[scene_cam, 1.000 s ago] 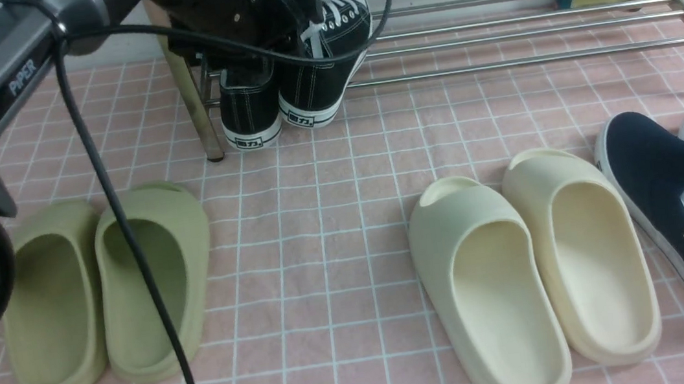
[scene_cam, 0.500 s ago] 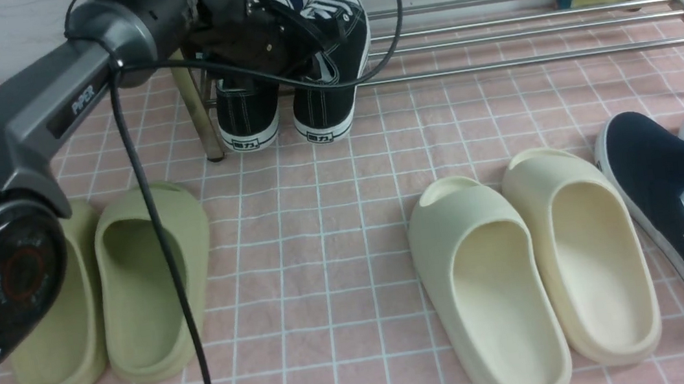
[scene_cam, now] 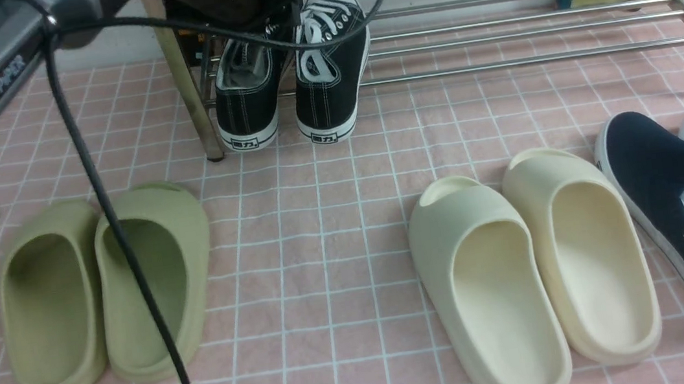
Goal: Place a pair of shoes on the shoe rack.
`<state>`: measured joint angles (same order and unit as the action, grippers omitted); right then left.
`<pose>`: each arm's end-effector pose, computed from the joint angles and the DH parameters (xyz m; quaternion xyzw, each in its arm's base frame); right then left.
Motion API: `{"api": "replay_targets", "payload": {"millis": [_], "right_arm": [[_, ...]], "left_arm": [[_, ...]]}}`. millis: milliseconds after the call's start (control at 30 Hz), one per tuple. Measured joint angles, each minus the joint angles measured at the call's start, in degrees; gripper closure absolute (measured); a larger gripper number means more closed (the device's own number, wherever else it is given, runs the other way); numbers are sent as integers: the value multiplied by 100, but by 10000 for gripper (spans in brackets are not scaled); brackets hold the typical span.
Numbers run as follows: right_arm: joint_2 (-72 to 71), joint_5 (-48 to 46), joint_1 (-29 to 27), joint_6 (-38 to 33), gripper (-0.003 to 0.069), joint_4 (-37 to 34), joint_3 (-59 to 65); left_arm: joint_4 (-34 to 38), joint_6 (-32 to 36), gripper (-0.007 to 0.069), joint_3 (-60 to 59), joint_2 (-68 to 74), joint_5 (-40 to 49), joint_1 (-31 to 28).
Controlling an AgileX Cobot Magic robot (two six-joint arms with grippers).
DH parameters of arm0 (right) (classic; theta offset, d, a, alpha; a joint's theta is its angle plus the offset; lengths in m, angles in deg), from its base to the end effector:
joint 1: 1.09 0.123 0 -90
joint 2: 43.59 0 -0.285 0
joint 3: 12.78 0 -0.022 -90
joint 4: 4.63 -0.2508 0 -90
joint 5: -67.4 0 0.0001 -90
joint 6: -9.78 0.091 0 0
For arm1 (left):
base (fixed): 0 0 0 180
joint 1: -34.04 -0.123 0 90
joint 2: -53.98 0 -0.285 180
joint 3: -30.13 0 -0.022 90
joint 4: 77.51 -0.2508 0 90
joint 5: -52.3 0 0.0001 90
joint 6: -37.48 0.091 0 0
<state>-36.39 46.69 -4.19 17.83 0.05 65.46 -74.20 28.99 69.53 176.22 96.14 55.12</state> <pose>0.0527 -0.0055 0.1753 0.0558 0.7971 -0.0085 0.6012 0.4382 -0.1728 0.3628 0.0884 0.8890 -0.1408 0.4267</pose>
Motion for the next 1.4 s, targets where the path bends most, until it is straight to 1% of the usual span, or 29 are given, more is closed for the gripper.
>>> {"api": "replay_targets", "payload": {"millis": [33, 100, 167, 200, 233, 267, 300, 333, 367, 433, 567, 667, 700, 733, 800, 900, 933, 967, 1100, 1233, 1400], "right_arm": [[0, 0, 0, 0, 419, 0, 0], [0, 0, 0, 0, 419, 0, 0], [0, 0, 0, 0, 419, 0, 0], [0, 0, 0, 0, 419, 0, 0], [0, 0, 0, 0, 419, 0, 0], [0, 0, 0, 0, 419, 0, 0], [0, 0, 0, 0, 419, 0, 0], [0, 0, 0, 0, 419, 0, 0], [0, 0, 0, 0, 419, 0, 0], [0, 0, 0, 0, 419, 0, 0], [0, 0, 0, 0, 419, 0, 0], [0, 0, 0, 0, 419, 0, 0], [0, 0, 0, 0, 419, 0, 0], [0, 0, 0, 0, 419, 0, 0], [0, 0, 0, 0, 419, 0, 0], [0, 0, 0, 0, 419, 0, 0], [0, 0, 0, 0, 419, 0, 0], [0, 0, 0, 0, 419, 0, 0], [0, 0, 0, 0, 419, 0, 0], [0, 0, 0, 0, 419, 0, 0], [0, 0, 0, 0, 419, 0, 0]], "left_arm": [[-53, 0, 283, 0, -74, 61, 0], [-426, 0, 323, 0, -584, 532, 0], [-843, 0, 382, 0, -1069, 949, 0], [-887, 0, 389, 0, -1120, 998, 0], [-1203, 0, 438, -5, -1470, 1356, 0], [-1415, 0, 467, -24, -1727, 1592, 0], [-1659, 0, 518, -105, -2049, 1827, 0], [-1844, -16, 552, -223, -2331, 1980, 0], [-2021, -57, 582, -396, -2627, 2082, 0], [-2267, -170, 614, -834, -3200, 2148, 0], [-2418, -488, 622, -2192, -4583, 2023, 0], [-2418, -764, 622, -3490, -5651, 1737, 0], [-2418, -786, 622, -3490, -5727, 1714, 0], [-2418, -947, 622, -4167, -6301, 1527, 0], [-2418, -1214, 622, -5002, -7021, 1338, 0], [-2418, -1512, 622, -5856, -7785, 1159, 0], [-2418, -1521, 622, -5906, -7831, 1148, 0], [-2412, -1587, 621, -6310, -8170, 1088, 0], [-2398, -1640, 619, -6803, -8755, 1103, 0], [-2220, -1622, 617, -6992, -9055, 1172, 0], [-2105, -910, 616, -7292, -9251, 1080, 0]]}}
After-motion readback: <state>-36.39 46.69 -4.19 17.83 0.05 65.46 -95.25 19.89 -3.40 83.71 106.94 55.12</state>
